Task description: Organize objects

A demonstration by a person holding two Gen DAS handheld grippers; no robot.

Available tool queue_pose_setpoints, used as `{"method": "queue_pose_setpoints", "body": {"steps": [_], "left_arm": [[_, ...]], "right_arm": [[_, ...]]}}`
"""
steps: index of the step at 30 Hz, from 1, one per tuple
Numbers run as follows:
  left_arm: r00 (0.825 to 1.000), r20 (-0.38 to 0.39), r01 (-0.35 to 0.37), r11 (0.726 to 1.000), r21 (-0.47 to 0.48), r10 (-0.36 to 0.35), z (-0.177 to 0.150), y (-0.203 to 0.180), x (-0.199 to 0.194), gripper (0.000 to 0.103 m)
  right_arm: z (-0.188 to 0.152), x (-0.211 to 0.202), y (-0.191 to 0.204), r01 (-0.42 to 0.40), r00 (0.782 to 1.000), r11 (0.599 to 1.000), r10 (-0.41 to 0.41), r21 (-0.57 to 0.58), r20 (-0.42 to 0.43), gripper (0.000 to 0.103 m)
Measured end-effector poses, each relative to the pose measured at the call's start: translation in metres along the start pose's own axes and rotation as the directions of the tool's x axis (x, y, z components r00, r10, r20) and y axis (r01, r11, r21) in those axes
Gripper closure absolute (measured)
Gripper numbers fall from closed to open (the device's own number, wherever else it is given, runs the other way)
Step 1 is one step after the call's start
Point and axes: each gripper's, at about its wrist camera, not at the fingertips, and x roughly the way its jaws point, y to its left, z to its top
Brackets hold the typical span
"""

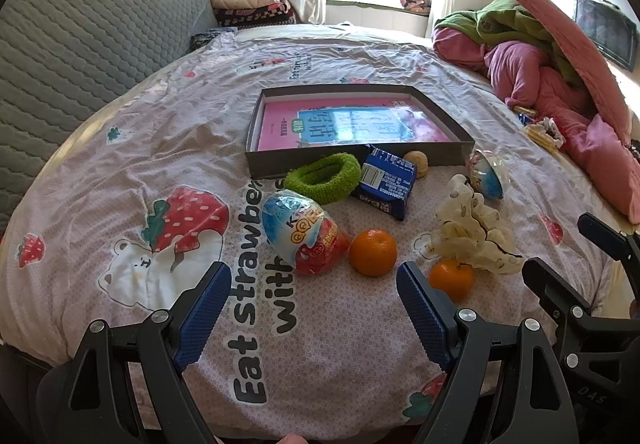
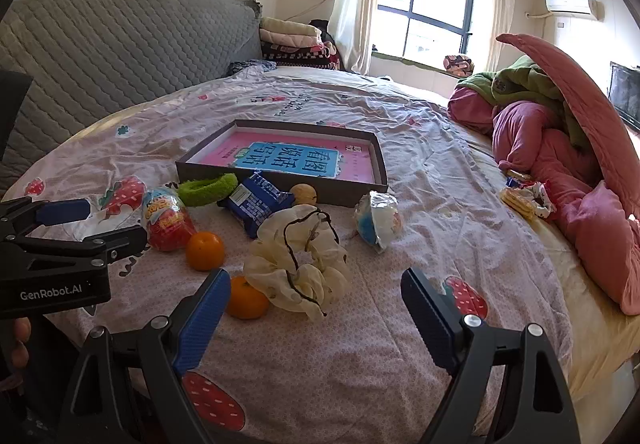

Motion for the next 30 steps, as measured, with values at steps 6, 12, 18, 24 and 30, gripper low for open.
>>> {"method": "queue_pose_setpoints", "body": {"steps": [6,12,18,24,30], "left_arm": [[1.0,-0.004,0.002,1.0,0.005,-0.002,0.0007,0.0003,0.001,0.018],[1.0,-0.001,0.0,1.0,0.007,0.0,0.0005,-0.0015,0.0002,0.018],[1.0,-0.002,-0.002,1.0,0.006,0.002,0.0004,-0.0017,0.0,0.018],[1.0,-0.002,-0.002,1.0,0.007,0.002,-0.0001,-0.0016,-0.0005,0.018],[1.0,-0.007,0.0,1.0,0.008,0.0,-0.0008,-0.0003,-0.0007,0.018]], "right_arm": [[0.0015,-0.0009,0.0012,0.001,1.0,1.0,-0.001,-0.003,0.002,0.016],[0.0025,-0.0025,0.0021,0.002,1.0,1.0,-0.002,-0.005,0.007,0.016],[0.0034,-0.0042,0.0038,0.004,1.0,1.0,-0.004,-0.012,0.012,0.016],[0.0043,-0.0051,0.004,0.006,1.0,1.0,-0.006,-0.009,0.017,0.016],[0.0046,-0.0059,0.0034,0.004,1.0,1.0,-0.004,-0.006,0.019,0.016]]}}
